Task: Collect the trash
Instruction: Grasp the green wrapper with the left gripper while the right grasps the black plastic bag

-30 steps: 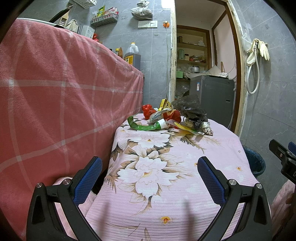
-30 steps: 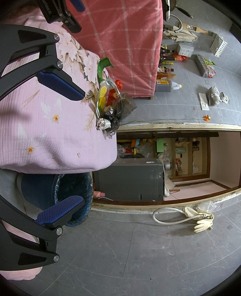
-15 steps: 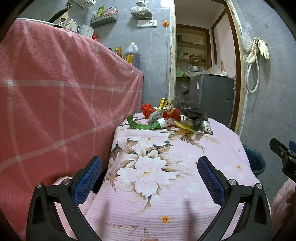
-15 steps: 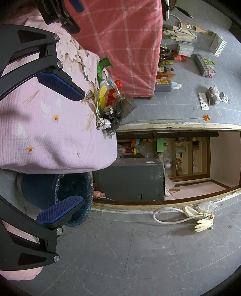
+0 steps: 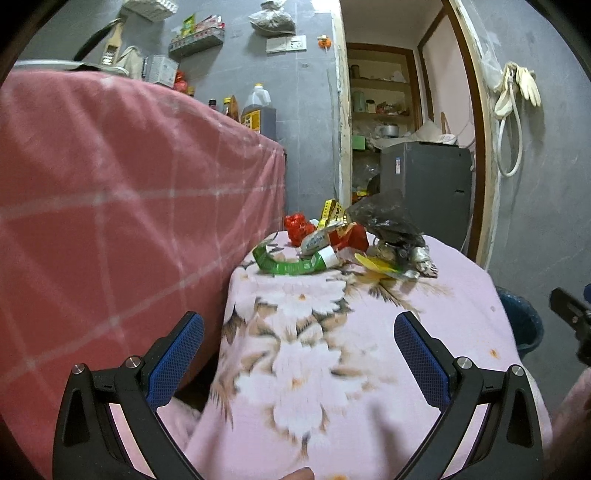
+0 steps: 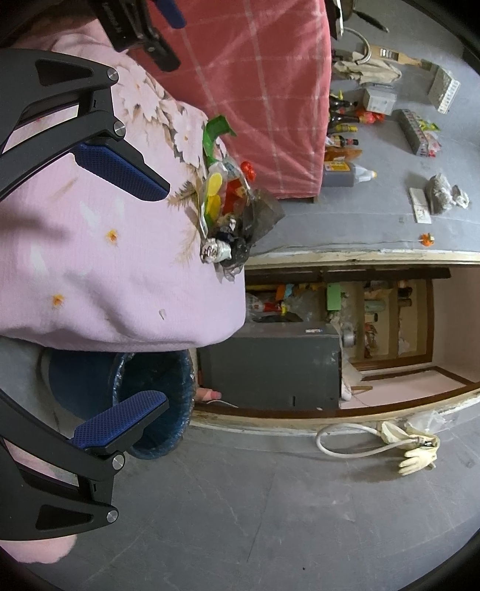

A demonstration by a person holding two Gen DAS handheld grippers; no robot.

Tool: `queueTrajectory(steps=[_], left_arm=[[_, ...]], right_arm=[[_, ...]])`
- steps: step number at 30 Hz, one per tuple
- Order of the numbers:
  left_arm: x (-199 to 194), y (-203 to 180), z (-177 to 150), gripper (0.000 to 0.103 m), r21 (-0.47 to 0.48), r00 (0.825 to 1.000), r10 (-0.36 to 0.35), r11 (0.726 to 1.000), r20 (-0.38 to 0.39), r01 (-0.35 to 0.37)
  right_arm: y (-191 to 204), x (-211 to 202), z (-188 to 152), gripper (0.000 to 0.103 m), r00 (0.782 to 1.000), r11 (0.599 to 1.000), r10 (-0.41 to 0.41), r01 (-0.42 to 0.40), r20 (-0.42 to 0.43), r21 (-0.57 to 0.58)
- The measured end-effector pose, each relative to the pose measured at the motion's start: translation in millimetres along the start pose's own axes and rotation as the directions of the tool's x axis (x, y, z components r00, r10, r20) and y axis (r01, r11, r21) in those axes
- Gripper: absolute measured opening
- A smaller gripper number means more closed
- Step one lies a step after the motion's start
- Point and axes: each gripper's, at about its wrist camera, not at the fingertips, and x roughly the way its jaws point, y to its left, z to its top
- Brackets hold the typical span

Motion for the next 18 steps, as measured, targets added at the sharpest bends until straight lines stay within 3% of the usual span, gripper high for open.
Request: queueTrajectory(steps=[10, 14, 18], left_arm=[[73.1, 15.5, 42.0, 0.101, 0.023, 0.993, 0.102, 0.995, -0.066, -0.100], [100.6, 32.3, 53.3, 0.101, -0.003, 0.987, 0.134, 0.991, -0.088, -0.135], [123.0, 41.0, 58.8, 0.101, 0.037, 0.983, 0.166, 0.986, -0.074, -0.164]], right_arm=[[-4.4, 62.7, 48.2, 0.103, 0.998, 0.994, 0.054, -0.055, -0.010, -0.089], [2.4, 95.0, 67.8, 0.103, 0.993, 0.988, 0.120, -0.121, -0.020, -0.100], [15.9, 136.0, 84.9, 0.103, 0.977, 0.975, 0.199, -0.206, -0.080, -0.083]])
